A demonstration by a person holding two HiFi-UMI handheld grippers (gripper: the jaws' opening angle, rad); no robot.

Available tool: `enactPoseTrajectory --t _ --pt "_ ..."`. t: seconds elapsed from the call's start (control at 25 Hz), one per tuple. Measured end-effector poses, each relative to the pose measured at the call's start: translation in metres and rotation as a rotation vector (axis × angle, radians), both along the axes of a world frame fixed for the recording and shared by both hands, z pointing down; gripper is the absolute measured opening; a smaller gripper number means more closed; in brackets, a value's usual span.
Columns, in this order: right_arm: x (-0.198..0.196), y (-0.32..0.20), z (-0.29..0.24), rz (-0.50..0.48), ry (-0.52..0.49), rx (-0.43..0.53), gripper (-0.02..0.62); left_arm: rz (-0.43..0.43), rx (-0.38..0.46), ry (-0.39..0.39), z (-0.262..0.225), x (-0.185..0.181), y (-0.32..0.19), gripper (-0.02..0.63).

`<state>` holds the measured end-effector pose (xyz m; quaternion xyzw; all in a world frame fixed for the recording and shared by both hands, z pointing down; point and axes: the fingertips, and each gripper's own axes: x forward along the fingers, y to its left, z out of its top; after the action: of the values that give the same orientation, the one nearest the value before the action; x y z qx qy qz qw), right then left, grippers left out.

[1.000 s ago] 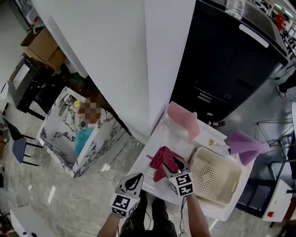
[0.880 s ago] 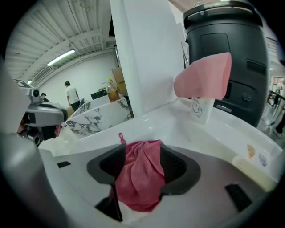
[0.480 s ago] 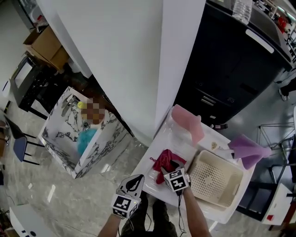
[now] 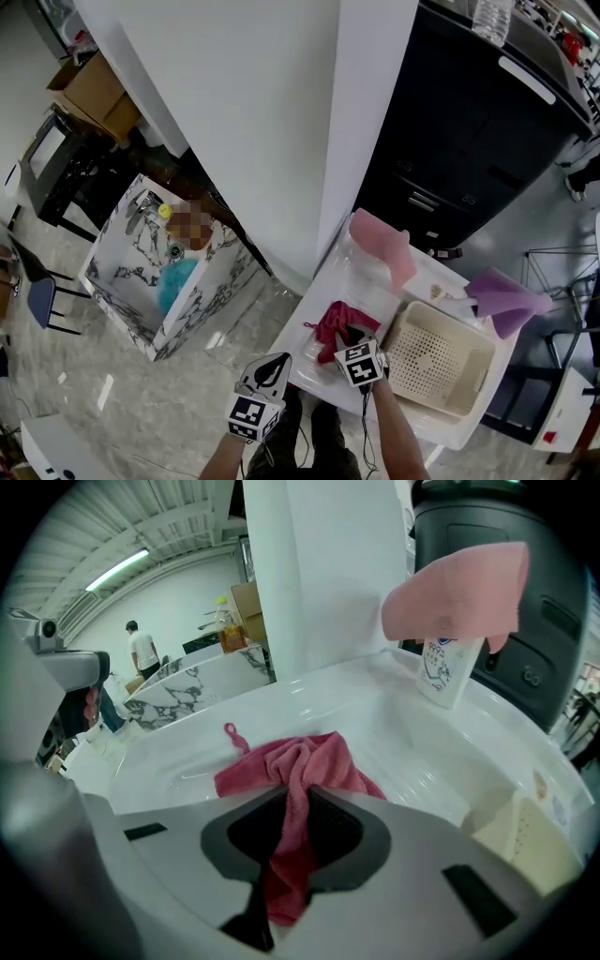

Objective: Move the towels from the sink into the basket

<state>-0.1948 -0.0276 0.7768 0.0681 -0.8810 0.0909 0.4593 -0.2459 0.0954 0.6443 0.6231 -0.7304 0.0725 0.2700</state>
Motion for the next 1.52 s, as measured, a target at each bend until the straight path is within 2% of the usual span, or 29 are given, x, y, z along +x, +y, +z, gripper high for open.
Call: enactPoseTrajectory --t 0.2,0.4,0.64,0.88,1.16,1.52 --pt "0.004 -0.001 -0.004 0.036 -0.024 0.002 0.066 0.0 0.014 -0.008 -0.007 0.001 0.003 0.003" --pt "0.003 -0.008 -0.033 0.077 -0.133 0.039 0.061 0.001 0.038 -0.029 -0.02 -0.002 0.004 0.003" --pt "0.013 -0.018 -0.095 0.168 -0.287 0.058 0.061 0.022 0.078 -0.07 -0.047 0.001 0.001 0.003" --pt "0.033 -0.028 -0.167 0.243 -0.422 0.123 0.061 0.059 0.129 -0.105 -0.076 0.01 -0.006 0.003" --pt "0.076 -0.04 -0.236 0.343 -0.548 0.182 0.061 0.115 0.198 -0.133 -0.111 0.027 -0.028 0.003" --pt "0.167 -0.064 -0.264 0.516 -0.588 0.302 0.061 0.233 0.235 -0.137 -0.123 0.066 -0.07 0.003"
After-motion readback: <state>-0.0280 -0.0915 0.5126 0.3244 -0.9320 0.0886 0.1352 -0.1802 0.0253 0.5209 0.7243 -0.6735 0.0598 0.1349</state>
